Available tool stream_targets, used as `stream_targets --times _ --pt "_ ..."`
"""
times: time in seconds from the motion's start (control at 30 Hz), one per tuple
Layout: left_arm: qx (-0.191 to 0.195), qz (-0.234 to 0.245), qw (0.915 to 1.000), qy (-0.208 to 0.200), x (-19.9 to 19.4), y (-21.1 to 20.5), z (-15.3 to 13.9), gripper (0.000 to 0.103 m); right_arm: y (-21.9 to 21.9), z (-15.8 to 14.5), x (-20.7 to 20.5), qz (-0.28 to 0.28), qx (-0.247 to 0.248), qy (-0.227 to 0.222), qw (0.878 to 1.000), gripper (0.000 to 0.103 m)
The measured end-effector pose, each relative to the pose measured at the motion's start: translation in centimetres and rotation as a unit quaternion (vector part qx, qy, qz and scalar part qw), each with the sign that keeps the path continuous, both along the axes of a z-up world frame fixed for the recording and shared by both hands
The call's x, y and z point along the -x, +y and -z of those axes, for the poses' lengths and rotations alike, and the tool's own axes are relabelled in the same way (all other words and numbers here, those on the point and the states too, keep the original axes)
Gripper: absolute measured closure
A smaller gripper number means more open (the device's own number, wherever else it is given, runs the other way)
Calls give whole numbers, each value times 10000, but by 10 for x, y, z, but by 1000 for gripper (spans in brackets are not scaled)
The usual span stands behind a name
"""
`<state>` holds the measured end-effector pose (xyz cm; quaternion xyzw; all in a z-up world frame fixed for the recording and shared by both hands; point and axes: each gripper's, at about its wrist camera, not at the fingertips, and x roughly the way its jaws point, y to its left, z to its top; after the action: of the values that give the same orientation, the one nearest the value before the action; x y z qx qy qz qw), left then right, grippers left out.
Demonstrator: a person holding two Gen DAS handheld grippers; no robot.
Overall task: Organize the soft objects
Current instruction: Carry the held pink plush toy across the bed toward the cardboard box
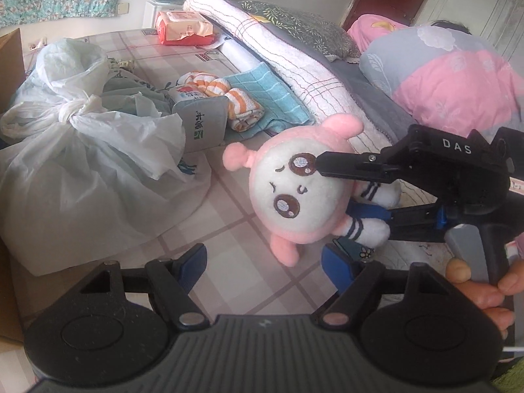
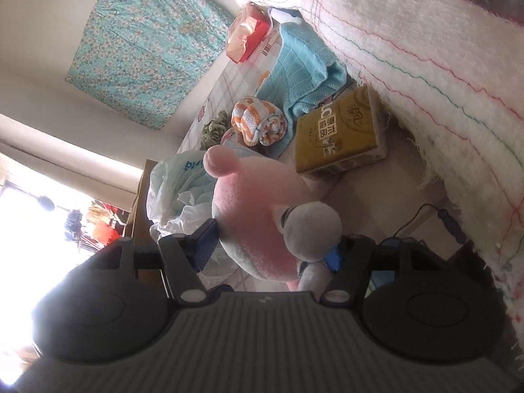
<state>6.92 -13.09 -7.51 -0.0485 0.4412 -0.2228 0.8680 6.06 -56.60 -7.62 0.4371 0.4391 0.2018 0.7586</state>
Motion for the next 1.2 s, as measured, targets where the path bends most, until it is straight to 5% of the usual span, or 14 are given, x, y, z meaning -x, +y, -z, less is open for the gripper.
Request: stream_targets --times 0.13,0.37,0.53,0.77,1.2 --pt "-168 157 9996 -150 -1 -15 1 21 0 10 -2 -177 -267 219 9992 36" --pt "-104 182 9998 34 -18 -25 8 21 5 -26 4 -407 1426 -342 9884 25" --pt "-51 251 9996 84 -25 -31 13 21 6 -47 9 -404 2118 -717 9738 24" --pt "55 284 9994 191 -28 -30 17 21 -3 -53 -12 -232 2077 -922 9736 24" --pt "519 219 9972 498 -34 -20 22 21 16 -18 -31 -462 1189 -285 9914 27"
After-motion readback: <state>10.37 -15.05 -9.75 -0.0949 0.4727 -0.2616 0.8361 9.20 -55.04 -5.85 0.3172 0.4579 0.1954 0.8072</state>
